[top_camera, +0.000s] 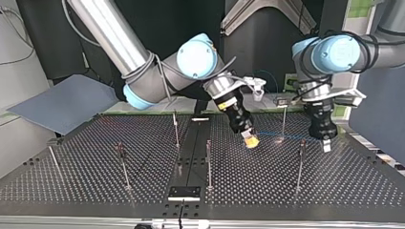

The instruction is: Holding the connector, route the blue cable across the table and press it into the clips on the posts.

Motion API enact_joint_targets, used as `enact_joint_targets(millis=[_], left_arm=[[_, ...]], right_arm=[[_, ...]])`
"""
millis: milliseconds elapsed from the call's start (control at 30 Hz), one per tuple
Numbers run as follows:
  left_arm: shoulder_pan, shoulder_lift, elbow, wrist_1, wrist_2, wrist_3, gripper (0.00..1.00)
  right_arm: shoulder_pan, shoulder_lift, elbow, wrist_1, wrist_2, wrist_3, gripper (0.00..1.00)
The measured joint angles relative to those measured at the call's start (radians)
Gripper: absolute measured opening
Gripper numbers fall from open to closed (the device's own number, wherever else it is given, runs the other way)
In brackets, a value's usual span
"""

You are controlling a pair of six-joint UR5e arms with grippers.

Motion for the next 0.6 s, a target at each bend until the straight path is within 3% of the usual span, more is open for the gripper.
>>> enact_joint_targets(millis=[267,600], left_arm=[[0.025,-0.034,0.016,0.007,0.015,0.002,0.0],[0.05,-0.081,0.044,0.057,0.081,-0.015,0.0]], right_arm=[[-0.009,0.001,-0.03,0.029,-0.009,0.01,0.0],[-0.011,0.029,-0.034,0.036,-0.01,0.014,0.0]])
